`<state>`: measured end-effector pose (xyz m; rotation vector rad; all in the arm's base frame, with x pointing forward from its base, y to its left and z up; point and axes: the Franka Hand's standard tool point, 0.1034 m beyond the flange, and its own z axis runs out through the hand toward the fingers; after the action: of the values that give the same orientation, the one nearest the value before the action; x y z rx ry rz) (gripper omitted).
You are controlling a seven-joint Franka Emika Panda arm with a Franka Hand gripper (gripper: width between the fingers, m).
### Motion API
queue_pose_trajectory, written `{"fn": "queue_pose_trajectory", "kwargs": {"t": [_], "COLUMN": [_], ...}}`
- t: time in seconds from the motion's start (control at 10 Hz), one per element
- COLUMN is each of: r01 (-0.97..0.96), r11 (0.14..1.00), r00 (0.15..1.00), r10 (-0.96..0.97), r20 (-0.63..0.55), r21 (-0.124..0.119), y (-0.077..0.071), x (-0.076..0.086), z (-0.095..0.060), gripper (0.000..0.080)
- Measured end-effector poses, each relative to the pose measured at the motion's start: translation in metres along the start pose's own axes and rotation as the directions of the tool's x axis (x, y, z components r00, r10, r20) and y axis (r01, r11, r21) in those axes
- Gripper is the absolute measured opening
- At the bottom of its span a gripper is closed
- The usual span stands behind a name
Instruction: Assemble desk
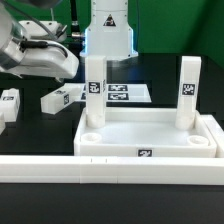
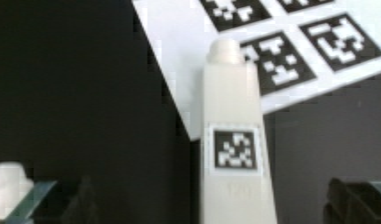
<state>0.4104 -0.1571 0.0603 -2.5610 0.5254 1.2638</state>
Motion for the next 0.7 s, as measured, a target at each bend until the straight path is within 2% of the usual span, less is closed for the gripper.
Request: {"fn": "queue_pose_trajectory", "kwargs": {"t": [0.1,0.3,0.7], "r01": [-0.008,-0.017,-0.023], "r11": [1.000,1.000,0.999], "r00": [0.998,0.987,0.989], "r10": [0.007,0.017,0.027], "r20": [0.069,0.162,0.146], "r21": [0.003,0.000,-0.024], "y": [0.001,-0.001,-0.005], "x": [0.000,0.005,0.021], "z": [0.001,-0.009,-0.005], "gripper": [0.0649,0.0649,0.0649]}}
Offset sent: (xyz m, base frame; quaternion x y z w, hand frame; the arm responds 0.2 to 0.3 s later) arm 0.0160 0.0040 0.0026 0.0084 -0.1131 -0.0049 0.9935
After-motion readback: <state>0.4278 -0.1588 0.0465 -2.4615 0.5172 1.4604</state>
